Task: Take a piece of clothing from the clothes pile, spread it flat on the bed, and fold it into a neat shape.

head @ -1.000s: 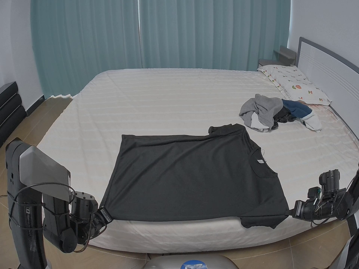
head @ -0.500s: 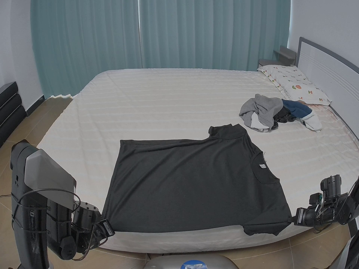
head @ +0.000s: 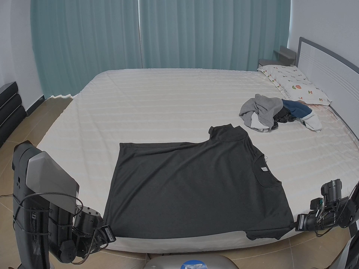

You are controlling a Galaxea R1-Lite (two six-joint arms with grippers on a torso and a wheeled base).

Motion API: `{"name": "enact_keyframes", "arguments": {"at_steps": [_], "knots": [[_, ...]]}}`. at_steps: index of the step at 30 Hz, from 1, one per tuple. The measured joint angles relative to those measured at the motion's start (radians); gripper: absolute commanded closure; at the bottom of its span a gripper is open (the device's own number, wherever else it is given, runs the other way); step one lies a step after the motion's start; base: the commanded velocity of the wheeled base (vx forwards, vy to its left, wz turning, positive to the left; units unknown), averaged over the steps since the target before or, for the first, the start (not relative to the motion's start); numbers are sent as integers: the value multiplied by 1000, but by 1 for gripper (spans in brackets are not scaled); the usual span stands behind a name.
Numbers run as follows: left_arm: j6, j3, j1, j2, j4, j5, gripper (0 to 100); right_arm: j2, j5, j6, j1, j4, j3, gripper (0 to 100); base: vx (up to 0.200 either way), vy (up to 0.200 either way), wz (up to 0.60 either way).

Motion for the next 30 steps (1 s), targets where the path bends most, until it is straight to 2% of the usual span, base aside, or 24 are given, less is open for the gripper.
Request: {"name": "enact_keyframes", "arguments": {"at_steps": [7,17,30], "knots": [[0,1,-14,3,19,3,100,0,-8,-7,-6,0,12,100,0,0,0],[15,1,-38,-9,126,5,100,-1,-8,-8,-13,-1,21,100,0,0,0],[10,-31,-12,-90,52,5,100,-16,-3,23,-11,-19,-59,100,0,0,0]]}}
